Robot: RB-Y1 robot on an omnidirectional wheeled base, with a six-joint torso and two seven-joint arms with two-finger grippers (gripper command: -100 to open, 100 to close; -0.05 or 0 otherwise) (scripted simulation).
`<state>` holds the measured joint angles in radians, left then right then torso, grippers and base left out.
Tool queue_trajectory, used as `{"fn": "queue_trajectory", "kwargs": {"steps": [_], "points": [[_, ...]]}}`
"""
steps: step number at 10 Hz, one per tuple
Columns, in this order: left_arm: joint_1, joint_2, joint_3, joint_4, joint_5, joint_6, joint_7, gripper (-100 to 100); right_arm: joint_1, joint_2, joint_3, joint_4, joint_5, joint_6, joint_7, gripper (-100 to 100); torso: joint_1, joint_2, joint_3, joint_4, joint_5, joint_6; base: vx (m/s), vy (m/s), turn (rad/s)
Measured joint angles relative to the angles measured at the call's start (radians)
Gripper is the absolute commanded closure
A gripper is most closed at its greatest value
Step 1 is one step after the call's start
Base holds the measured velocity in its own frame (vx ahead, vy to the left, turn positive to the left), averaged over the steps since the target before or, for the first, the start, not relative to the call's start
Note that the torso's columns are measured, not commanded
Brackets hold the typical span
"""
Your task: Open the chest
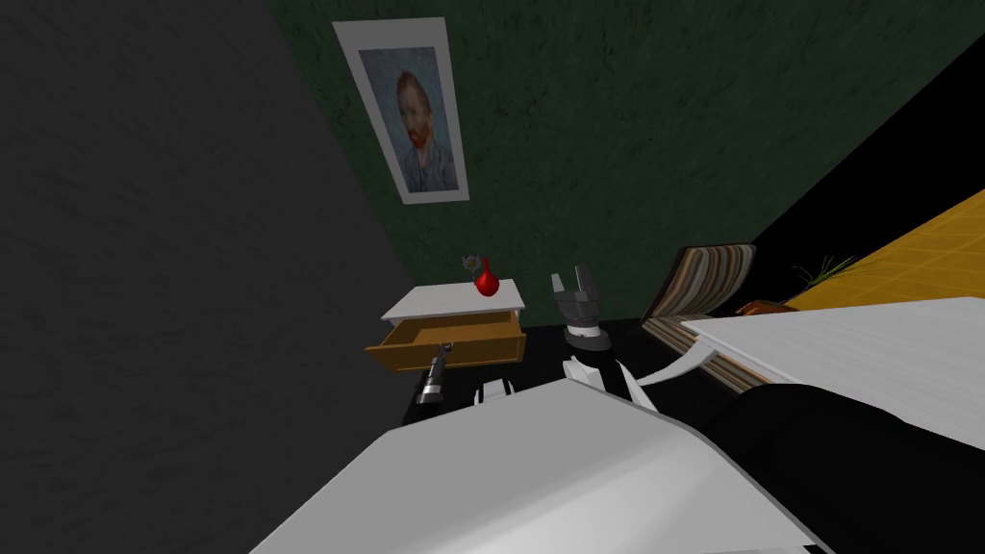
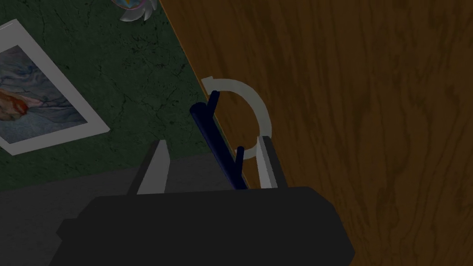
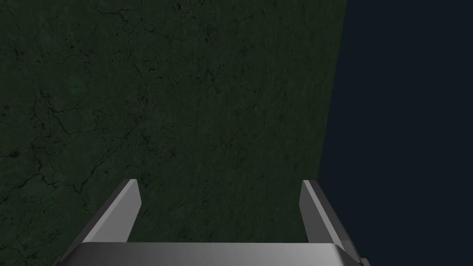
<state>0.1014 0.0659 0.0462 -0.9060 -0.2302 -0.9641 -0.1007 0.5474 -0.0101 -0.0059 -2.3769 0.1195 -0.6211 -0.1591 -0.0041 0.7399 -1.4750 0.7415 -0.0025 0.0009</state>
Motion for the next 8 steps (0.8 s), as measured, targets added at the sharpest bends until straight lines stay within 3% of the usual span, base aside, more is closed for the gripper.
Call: {"fn": "queue_trajectory", "kwargs": {"steps": [1,2,4,6,8], "points": [[-0.017,0.007,0.000,-0.012,0.003,0.038,0.009,-100,0.000,0.000,0.000,0.000,0.000,0.000,0.000,0,0.001,-0.004,-0.002,-0.001,0.001,0.000,-0.102,-0.020,-0.004],[-0.066,0.021,0.008,0.032,0.012,0.045,0.016,-100,0.000,0.000,0.000,0.000,0.000,0.000,0.000,0,0.003,-0.006,-0.003,-0.003,0.001,0.000,-0.057,-0.014,-0.010],[-0.066,0.021,0.001,-0.027,0.010,0.092,0.025,-100,0.000,0.000,0.000,0.000,0.000,0.000,0.000,0,0.005,-0.005,-0.003,-0.004,0.003,-0.001,-0.059,-0.007,0.003],[-0.119,0.033,0.006,-0.008,0.019,0.126,0.034,-100,0.000,0.000,0.000,0.000,0.000,0.000,0.000,0,0.004,0.000,0.000,-0.003,0.003,-0.001,-0.072,-0.006,-0.003],[-0.118,0.037,0.001,-0.043,0.019,0.169,0.045,-100,0.000,0.000,0.000,0.000,0.000,0.000,0.000,0,0.003,0.001,0.000,0.000,0.001,-0.002,-0.072,-0.003,-0.003]]}}
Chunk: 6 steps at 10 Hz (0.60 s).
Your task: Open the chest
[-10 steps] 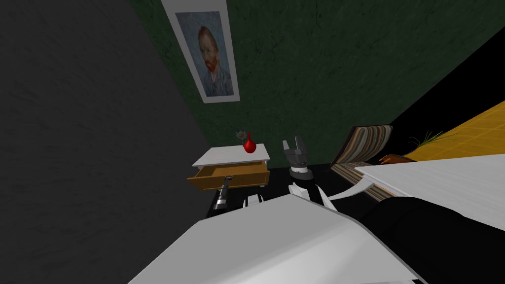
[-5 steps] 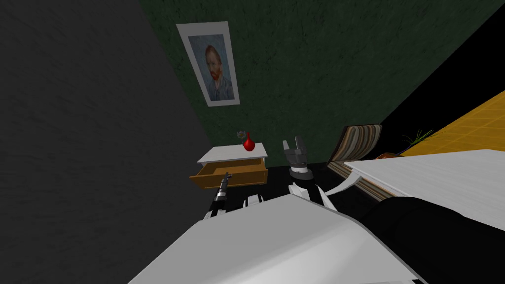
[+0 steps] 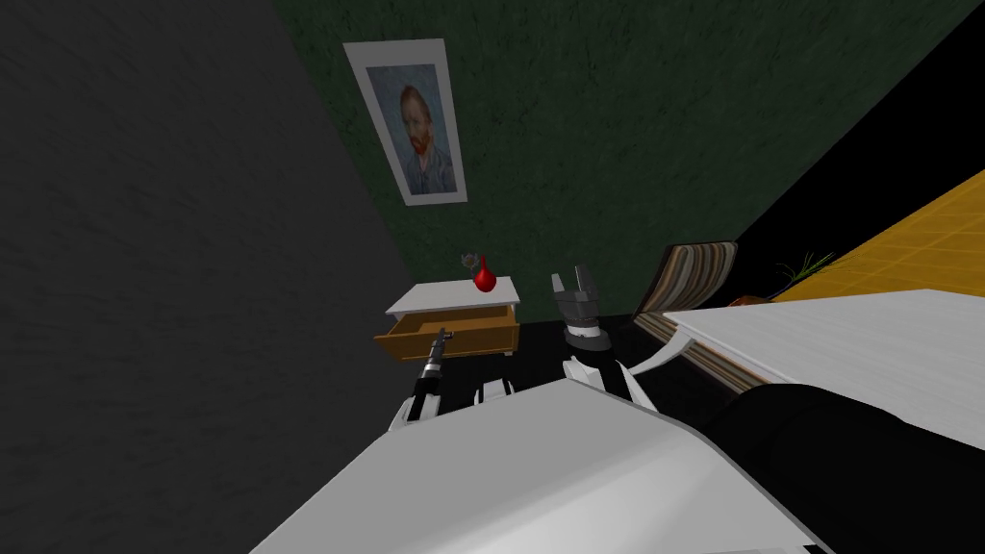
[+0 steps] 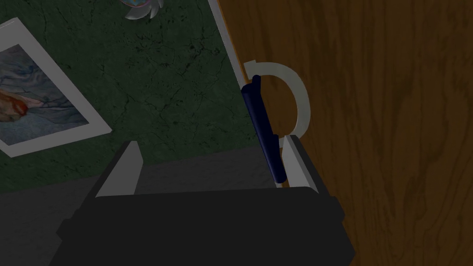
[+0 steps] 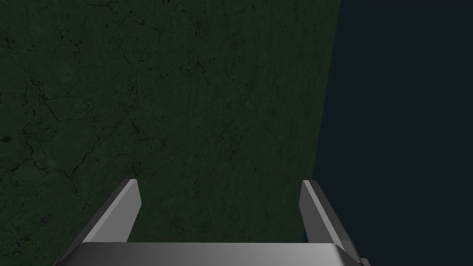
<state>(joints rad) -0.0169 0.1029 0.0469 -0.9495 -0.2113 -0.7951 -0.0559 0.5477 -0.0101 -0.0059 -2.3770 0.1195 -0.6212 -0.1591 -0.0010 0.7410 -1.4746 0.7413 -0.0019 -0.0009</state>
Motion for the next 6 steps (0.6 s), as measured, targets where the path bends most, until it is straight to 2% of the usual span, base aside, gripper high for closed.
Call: {"fn": "queue_trajectory", "kwargs": {"steps": [3,4,6], "points": [[-0.028,0.010,-0.003,-0.022,0.004,0.064,0.017,-100,0.000,0.000,0.000,0.000,0.000,0.000,0.000,0,-0.002,0.005,0.002,0.005,-0.003,-0.001,-0.050,-0.006,-0.003],[-0.027,0.010,-0.004,-0.024,0.004,0.073,0.019,0,0.000,0.000,0.000,0.000,0.000,0.000,0.000,0,-0.002,0.004,0.002,0.003,-0.002,0.000,0.000,0.000,0.000],[-0.023,0.010,-0.004,-0.019,0.004,0.077,0.019,0,0.000,0.000,0.000,0.000,0.000,0.000,0.000,0,-0.001,0.000,0.000,0.000,0.000,0.001,0.000,0.000,0.000]]}}
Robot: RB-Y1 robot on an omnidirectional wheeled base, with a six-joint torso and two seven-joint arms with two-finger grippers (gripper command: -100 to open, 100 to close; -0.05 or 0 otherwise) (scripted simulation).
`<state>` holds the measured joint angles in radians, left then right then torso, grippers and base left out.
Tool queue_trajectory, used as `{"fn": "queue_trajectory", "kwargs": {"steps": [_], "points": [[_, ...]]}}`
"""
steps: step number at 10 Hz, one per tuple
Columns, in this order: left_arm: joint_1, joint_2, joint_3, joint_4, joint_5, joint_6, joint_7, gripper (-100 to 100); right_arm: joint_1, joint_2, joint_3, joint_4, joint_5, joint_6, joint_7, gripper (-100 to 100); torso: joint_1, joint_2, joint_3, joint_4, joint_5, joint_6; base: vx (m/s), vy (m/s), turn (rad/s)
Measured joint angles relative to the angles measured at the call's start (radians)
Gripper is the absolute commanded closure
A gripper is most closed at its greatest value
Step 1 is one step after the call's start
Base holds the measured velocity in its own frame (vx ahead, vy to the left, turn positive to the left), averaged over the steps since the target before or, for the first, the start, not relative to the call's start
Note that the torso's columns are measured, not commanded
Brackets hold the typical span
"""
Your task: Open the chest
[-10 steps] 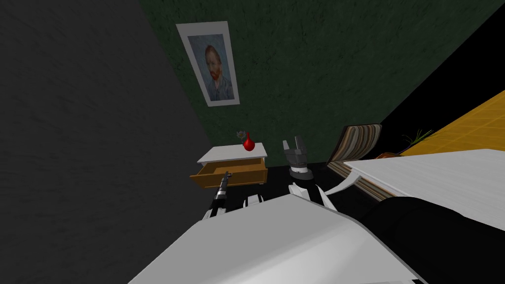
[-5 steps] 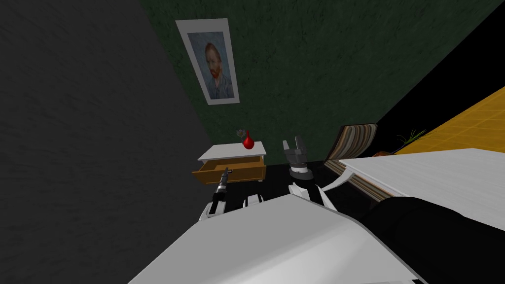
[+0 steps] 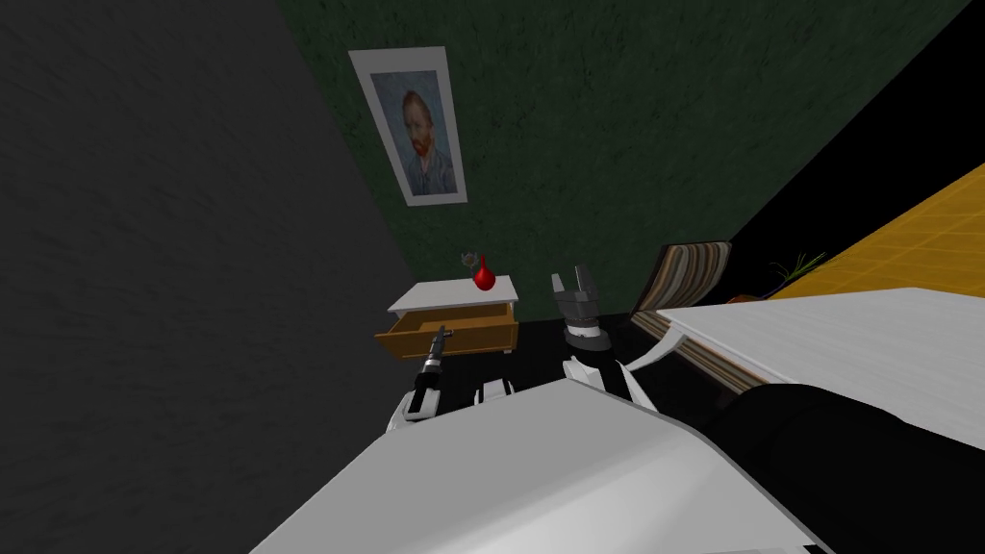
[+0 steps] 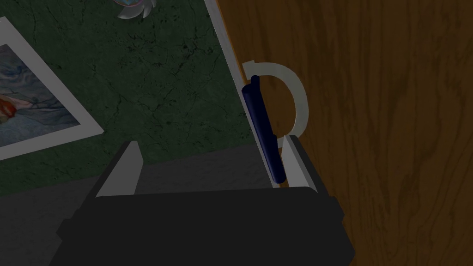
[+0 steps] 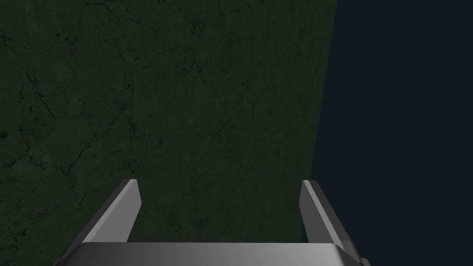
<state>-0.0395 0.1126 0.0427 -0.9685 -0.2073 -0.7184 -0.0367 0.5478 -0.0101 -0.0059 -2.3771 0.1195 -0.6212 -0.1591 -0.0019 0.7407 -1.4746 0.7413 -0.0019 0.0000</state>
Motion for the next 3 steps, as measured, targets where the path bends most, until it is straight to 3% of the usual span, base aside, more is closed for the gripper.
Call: {"fn": "queue_trajectory", "kwargs": {"steps": [3], "points": [[0.003,0.000,0.000,0.003,0.000,0.003,0.000,0,0.000,0.000,0.000,0.000,0.000,0.000,0.000,0,0.001,-0.002,-0.001,-0.002,0.001,0.000,0.000,0.000,0.000]]}}
